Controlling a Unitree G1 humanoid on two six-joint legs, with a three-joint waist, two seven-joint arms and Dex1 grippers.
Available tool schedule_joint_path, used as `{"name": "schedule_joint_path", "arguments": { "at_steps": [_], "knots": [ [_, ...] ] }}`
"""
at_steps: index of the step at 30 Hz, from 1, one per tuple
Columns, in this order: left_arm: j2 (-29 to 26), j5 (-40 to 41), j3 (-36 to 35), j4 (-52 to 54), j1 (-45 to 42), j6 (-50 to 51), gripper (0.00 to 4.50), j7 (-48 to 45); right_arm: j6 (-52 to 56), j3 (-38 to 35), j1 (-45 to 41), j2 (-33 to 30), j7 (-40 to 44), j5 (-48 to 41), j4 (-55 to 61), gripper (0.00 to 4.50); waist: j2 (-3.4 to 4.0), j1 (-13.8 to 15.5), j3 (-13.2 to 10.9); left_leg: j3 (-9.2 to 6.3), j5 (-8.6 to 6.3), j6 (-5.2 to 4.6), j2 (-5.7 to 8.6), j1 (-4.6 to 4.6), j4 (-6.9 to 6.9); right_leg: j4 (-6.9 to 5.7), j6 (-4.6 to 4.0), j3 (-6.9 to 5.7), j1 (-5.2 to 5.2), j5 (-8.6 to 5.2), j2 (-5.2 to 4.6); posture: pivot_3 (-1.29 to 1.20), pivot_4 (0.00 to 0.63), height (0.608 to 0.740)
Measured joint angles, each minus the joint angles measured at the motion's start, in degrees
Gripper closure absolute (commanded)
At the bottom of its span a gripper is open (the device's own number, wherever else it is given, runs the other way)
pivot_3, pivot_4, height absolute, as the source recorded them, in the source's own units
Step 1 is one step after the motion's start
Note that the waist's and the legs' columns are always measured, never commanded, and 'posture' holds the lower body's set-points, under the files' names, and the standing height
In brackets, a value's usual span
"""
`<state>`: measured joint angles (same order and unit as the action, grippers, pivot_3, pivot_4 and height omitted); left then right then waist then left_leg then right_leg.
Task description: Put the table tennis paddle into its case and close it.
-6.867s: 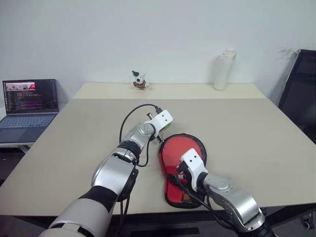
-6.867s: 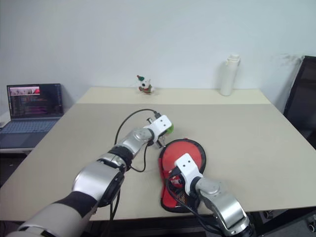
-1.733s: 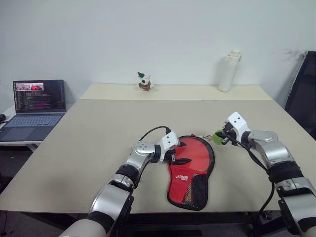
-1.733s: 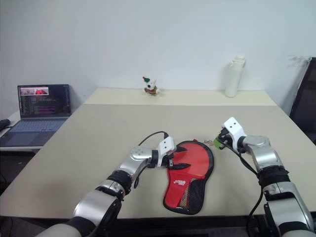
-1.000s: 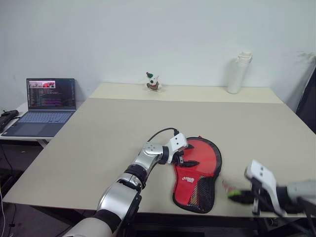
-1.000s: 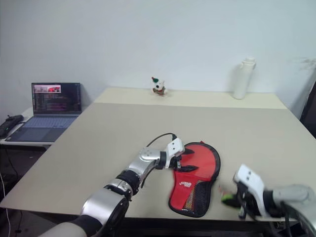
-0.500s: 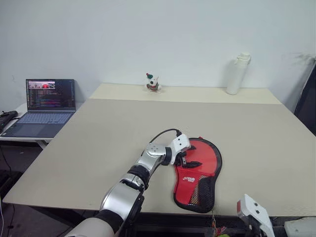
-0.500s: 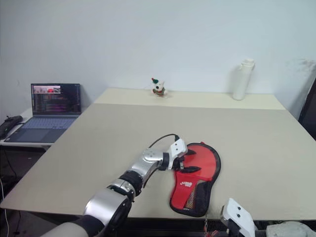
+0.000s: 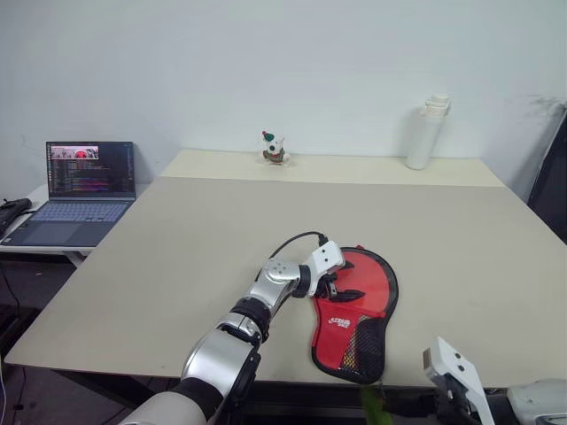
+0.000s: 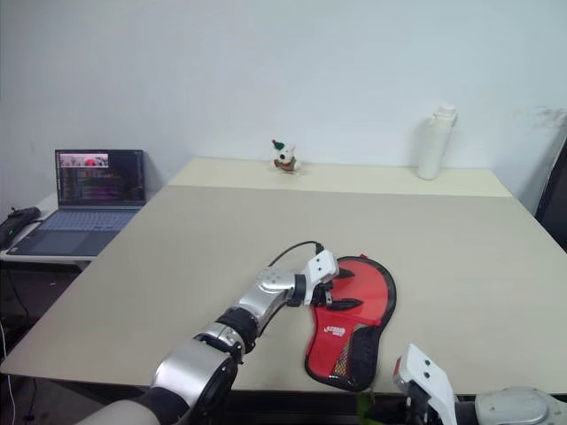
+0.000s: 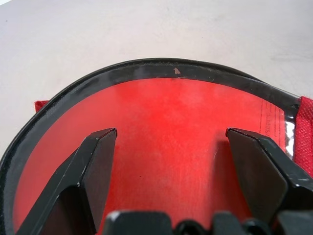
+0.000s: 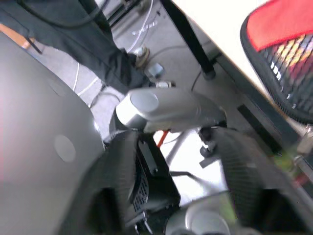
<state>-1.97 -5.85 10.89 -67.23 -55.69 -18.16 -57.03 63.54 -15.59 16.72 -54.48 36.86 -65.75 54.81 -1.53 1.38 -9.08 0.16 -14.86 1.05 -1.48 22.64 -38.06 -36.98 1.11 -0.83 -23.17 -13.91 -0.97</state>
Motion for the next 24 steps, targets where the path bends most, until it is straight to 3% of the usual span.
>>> {"name": "schedule_joint_path", "arguments": {
  "at_steps": [5,11,17,24],
  "knots": [
    [-1.2,0.5,-0.7,0.6,0.2,-0.2,0.60,-0.7,-2.7,-4.1,-6.3,-0.3,-3.1,-4.1,-4.0,1.67,-0.06,-0.1,0.0,0.07,0.00,0.00,0.00,-0.02,-0.04,-0.01,0.07,0.05,-0.01,0.06,0.00,0.00,0.150,0.740],
    [-6.3,3.9,-2.9,10.3,4.4,1.9,0.60,-5.0,-7.7,-4.6,-21.5,-0.9,-2.7,1.3,-18.9,1.67,-0.05,-1.2,-0.3,0.08,0.01,-0.01,-0.07,0.10,0.03,-0.03,-0.01,0.18,-0.19,0.10,0.11,0.00,0.150,0.740],
    [-17.5,14.9,-8.6,44.4,18.9,20.0,0.60,-7.4,-21.0,5.2,-31.7,1.1,5.9,18.1,-37.5,1.67,0.06,-2.1,-0.4,0.00,0.01,-0.02,-0.24,0.13,0.10,-0.09,-0.05,0.36,-0.39,0.09,0.33,0.00,0.150,0.740],
    [-25.9,18.5,-12.0,65.2,35.2,32.2,0.60,-2.6,-32.1,7.7,-40.6,5.6,11.4,28.7,-55.6,1.67,0.24,-1.7,-0.5,0.03,0.01,-0.02,-0.23,0.08,0.08,-0.15,-0.06,0.35,-0.37,0.09,0.14,0.00,0.150,0.740]
  ]
}}
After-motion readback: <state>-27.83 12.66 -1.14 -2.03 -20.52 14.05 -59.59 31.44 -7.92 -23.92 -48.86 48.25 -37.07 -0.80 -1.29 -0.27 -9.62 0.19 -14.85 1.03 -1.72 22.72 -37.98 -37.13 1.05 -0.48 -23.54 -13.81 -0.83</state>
